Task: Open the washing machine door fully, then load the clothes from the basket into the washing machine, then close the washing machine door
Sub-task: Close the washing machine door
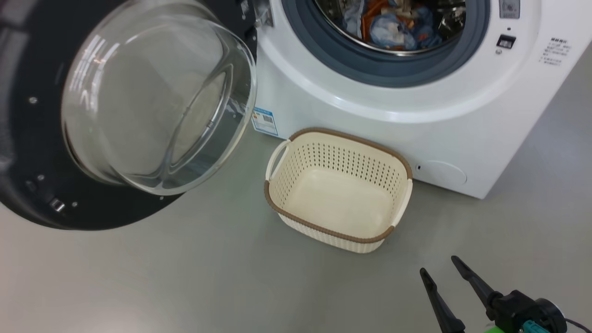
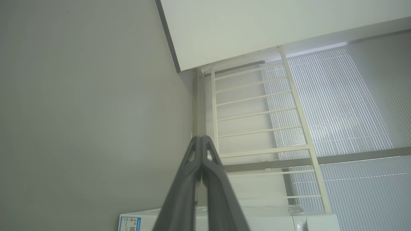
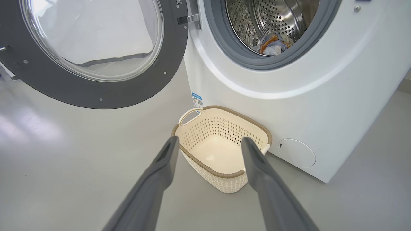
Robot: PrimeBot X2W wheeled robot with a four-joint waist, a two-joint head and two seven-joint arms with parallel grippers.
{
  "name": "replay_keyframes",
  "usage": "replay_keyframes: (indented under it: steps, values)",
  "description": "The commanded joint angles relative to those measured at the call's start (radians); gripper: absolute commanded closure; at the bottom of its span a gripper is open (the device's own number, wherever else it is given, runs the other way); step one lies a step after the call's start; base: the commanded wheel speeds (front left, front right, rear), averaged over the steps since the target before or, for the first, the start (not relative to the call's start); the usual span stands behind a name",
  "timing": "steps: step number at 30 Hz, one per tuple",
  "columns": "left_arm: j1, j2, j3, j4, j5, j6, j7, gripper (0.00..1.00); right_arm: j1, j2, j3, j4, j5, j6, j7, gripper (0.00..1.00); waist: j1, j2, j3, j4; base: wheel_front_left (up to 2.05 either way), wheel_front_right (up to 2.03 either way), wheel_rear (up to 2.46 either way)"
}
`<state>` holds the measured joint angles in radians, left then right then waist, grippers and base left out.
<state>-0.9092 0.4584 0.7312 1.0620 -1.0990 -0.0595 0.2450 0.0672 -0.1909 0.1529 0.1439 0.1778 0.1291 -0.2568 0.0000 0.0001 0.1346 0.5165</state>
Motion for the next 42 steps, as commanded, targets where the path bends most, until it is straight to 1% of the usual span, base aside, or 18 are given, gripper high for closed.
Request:
replay_keyframes:
  steps: [1,7,13,17,20,26,29,31,34,35,39,42]
  values:
    - [-0.017,0.052,0.010,-0.016,-0.018,-0.013,0.016,1.00,-0.035,-0.018,0.027,-0.027,-0.007,0.002,-0.005,0.00,0.0000,-0.0001,0.043,-0.017,0.00,0.00,0.00]
    - [-0.035,0.046,0.016,0.000,-0.040,-0.017,0.051,1.00,-0.049,-0.041,0.029,-0.029,-0.003,0.002,-0.005,0.00,0.0000,-0.0001,0.092,-0.040,0.00,0.00,0.00]
    - [-0.053,0.044,0.017,0.008,-0.050,-0.022,0.057,1.00,-0.058,-0.061,0.026,-0.030,0.002,0.002,-0.005,0.00,0.0000,-0.0001,0.122,-0.057,0.00,0.00,0.00]
    - [-0.069,0.036,0.011,0.022,-0.061,-0.022,0.099,1.00,-0.063,-0.069,0.025,-0.032,0.003,0.002,-0.005,0.00,0.0000,-0.0001,0.132,-0.063,0.00,0.00,0.00]
    - [-0.072,0.042,0.002,0.029,-0.059,-0.015,0.131,1.00,-0.064,-0.069,0.024,-0.032,0.003,0.002,-0.005,0.00,0.0000,-0.0001,0.134,-0.067,0.00,0.00,0.00]
    - [-0.070,0.061,-0.022,0.039,-0.055,0.012,0.227,1.00,-0.064,-0.066,0.020,-0.029,0.003,0.002,-0.005,0.00,0.0000,-0.0001,0.132,-0.063,0.00,0.00,0.00]
    - [-0.069,0.062,-0.031,0.035,-0.059,0.017,0.281,1.00,-0.066,-0.063,0.019,-0.030,0.002,0.002,-0.005,0.00,0.0000,-0.0001,0.129,-0.056,0.00,0.00,0.00]
    - [-0.068,0.061,-0.034,0.033,-0.060,0.017,0.298,1.00,-0.067,-0.062,0.019,-0.029,0.002,0.002,-0.005,0.00,0.0000,-0.0001,0.127,-0.053,0.00,0.00,0.00]
    - [-0.066,0.049,-0.046,0.026,-0.066,0.018,0.354,1.00,-0.069,-0.057,0.020,-0.028,0.003,0.002,-0.005,0.00,0.0000,-0.0001,0.117,-0.043,0.00,0.00,0.00]
    - [-0.064,0.037,-0.055,0.019,-0.070,0.016,0.394,1.00,-0.069,-0.053,0.023,-0.026,0.003,0.002,-0.005,0.00,0.0000,-0.0001,0.107,-0.039,0.00,0.00,0.00]
    - [-0.056,0.008,-0.076,-0.005,-0.076,0.009,0.475,1.00,-0.067,-0.043,0.026,-0.020,0.006,0.002,-0.005,0.00,0.0000,-0.0001,0.086,-0.035,0.00,0.00,0.00]
    - [-0.044,-0.013,-0.094,-0.032,-0.074,0.013,0.523,1.00,-0.064,-0.032,0.026,-0.017,0.007,0.002,-0.005,0.00,0.0000,-0.0001,0.065,-0.033,0.00,0.00,0.00]
